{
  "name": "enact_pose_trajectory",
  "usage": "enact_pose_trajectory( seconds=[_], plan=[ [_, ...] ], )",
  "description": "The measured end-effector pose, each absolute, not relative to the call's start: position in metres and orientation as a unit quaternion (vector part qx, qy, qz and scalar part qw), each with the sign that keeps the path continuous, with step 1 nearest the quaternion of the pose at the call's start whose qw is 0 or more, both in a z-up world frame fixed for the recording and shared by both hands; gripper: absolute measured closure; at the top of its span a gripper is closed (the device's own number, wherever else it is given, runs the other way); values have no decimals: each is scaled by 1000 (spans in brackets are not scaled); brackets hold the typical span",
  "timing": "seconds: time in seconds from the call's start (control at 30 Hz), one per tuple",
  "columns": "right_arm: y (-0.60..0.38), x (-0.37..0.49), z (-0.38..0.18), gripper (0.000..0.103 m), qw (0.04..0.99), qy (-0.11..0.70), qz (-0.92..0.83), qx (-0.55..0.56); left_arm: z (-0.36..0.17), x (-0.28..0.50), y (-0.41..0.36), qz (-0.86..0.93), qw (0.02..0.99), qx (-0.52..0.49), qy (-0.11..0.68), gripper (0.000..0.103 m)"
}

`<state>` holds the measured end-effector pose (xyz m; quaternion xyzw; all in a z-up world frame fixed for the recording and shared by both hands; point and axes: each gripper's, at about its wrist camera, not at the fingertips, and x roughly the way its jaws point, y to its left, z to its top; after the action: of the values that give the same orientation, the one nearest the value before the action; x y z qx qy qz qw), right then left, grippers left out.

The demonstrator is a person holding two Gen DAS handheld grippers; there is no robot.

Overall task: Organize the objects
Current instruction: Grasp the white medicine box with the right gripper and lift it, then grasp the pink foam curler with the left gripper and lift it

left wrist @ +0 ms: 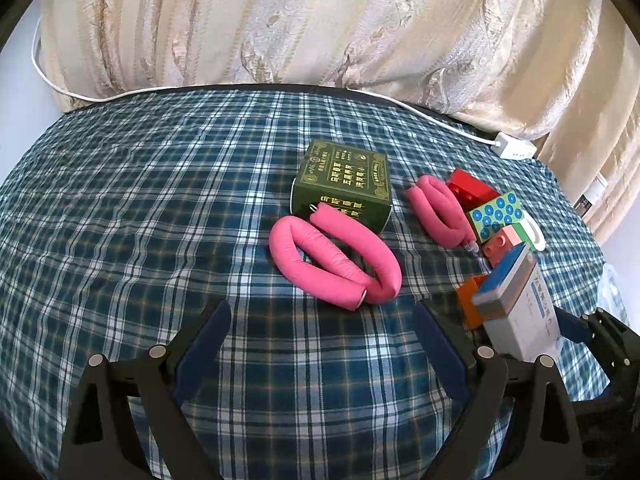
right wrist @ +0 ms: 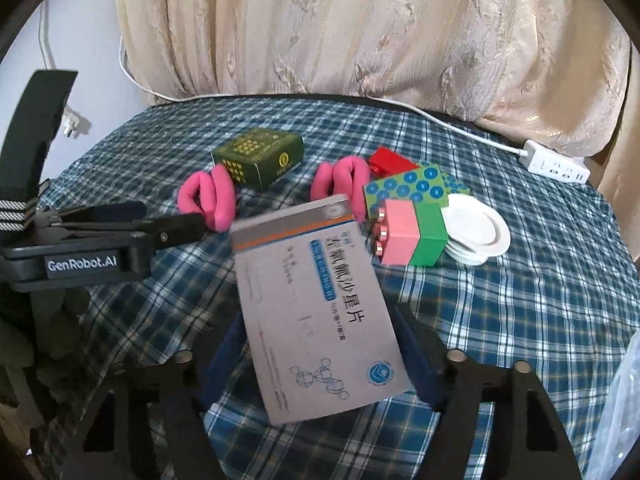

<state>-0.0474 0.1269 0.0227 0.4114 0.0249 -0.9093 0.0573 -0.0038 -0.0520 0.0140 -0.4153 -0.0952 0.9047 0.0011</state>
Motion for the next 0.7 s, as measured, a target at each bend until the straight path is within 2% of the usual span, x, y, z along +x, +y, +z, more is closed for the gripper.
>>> enact_pose_trajectory(
  seconds=[0.13, 0.7],
  plan=[
    [136, -39, 29, 34, 50, 8, -915, 400, 15, -6, -50, 903, -1, -418, -99, 10],
    [171, 1, 33, 35, 18, -38, -919, 393, 22, -33, -43, 893, -16, -439, -94, 10]
  ],
)
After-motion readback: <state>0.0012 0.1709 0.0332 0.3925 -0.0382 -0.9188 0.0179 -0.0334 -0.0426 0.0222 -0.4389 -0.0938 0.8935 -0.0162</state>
